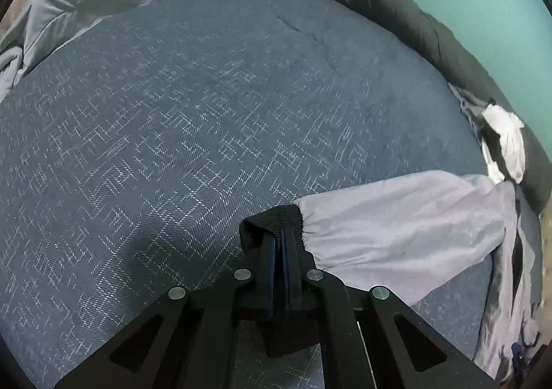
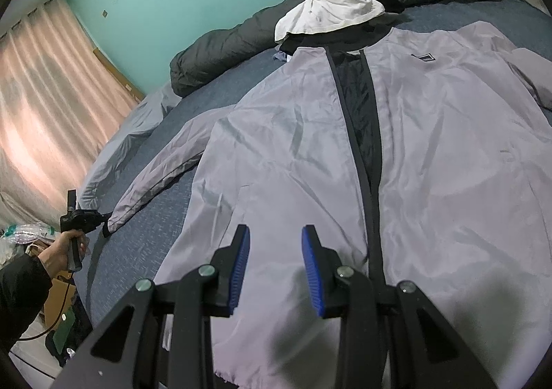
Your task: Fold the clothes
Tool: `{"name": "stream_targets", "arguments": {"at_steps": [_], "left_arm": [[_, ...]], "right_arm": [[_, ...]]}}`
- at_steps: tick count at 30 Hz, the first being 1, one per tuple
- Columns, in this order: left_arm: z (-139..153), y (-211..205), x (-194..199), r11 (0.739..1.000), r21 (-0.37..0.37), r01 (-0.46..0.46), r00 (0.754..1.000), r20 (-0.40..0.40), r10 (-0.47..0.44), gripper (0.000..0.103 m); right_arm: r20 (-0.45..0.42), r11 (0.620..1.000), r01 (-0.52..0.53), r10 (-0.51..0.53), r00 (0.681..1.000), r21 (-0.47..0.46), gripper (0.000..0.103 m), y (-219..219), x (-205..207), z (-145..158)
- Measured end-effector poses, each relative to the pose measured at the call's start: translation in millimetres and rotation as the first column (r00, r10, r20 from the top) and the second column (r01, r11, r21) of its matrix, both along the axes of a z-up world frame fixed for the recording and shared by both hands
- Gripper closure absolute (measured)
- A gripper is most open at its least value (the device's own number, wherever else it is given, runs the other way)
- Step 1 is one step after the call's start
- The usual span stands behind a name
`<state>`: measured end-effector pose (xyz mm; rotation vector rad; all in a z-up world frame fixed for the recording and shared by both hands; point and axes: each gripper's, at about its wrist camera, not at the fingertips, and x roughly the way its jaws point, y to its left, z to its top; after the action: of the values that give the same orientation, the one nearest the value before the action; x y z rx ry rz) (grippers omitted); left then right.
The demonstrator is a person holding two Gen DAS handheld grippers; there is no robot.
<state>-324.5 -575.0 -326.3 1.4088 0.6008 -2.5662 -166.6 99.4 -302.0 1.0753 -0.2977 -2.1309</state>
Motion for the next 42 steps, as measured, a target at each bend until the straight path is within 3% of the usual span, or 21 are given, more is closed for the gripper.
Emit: {"name": "stream_targets", "arguments": {"at_steps": [4, 6, 9, 13, 19, 24, 28, 31, 32, 33, 35, 39, 42], "left_arm": [[7, 6, 0, 0.998, -0.043, 0.035, 0.999, -0.007, -0.035, 0.099], [8, 10, 0, 0.997, -0.064, 0.048, 0.999, -0.011, -0.049, 0.099], [8, 12, -3, 0.996, -0.067, 0.054, 0.998, -0.016, -0.055, 0.099], [7, 12, -2, 0.994, -0.083, 0.076, 0.997, -0.026, -0.078, 0.099], [6, 9, -2, 0.992, -0.080, 0.099, 0.994, -0.035, -0.102, 0.099], [0, 8, -6, 0.988, -0.090, 0.123, 0.992, -0.025, -0.126, 0.099], [2, 9, -6, 0.984, -0.104, 0.145, 0.988, -0.032, -0.149, 0.099], [1, 10, -5, 0.981, -0.113, 0.156, 0.987, -0.029, -0.160, 0.099], [1, 9, -5, 0.981, -0.113, 0.158, 0.986, -0.028, -0.162, 0.099], [1, 9, -4, 0.981, -0.114, 0.159, 0.986, -0.029, -0.163, 0.099], [2, 8, -4, 0.981, -0.116, 0.158, 0.986, -0.028, -0.163, 0.099], [2, 9, -3, 0.980, -0.120, 0.159, 0.986, -0.030, -0.163, 0.099], [1, 8, -2, 0.981, -0.114, 0.155, 0.987, -0.031, -0.160, 0.099]], "right_arm": [[-0.004, 0.999, -0.036, 0.036, 0.999, 0.038, 0.070, -17, -22, 8], [0.004, 0.995, -0.074, 0.074, 0.997, 0.068, 0.045, -37, -47, 15], [0.031, 0.988, -0.119, 0.116, 0.993, 0.100, 0.045, -72, -98, 30], [0.045, 0.984, -0.104, 0.098, 0.994, 0.144, 0.045, -123, -173, 55], [0.125, 0.975, -0.101, 0.077, 0.989, 0.198, 0.045, -193, -260, 59], [0.004, 0.943, 0.032, -0.035, 0.999, 0.330, 0.045, -194, -303, 58], [0.028, 0.933, 0.039, -0.053, 0.998, 0.358, 0.045, -184, -328, 40], [0.074, 0.946, 0.036, -0.063, 0.995, 0.323, 0.045, -179, -335, 25], [0.087, 0.954, 0.032, -0.060, 0.994, 0.299, 0.053, -177, -335, 21], [0.095, 0.957, 0.030, -0.060, 0.994, 0.288, 0.073, -177, -335, 17], [0.080, 0.949, 0.042, -0.071, 0.994, 0.313, 0.100, -177, -334, 15], [0.010, 0.943, 0.090, -0.099, 0.995, 0.319, 0.103, -164, -329, 22], [0.041, 0.953, 0.089, -0.105, 0.994, 0.289, 0.103, -148, -334, 22]]}}
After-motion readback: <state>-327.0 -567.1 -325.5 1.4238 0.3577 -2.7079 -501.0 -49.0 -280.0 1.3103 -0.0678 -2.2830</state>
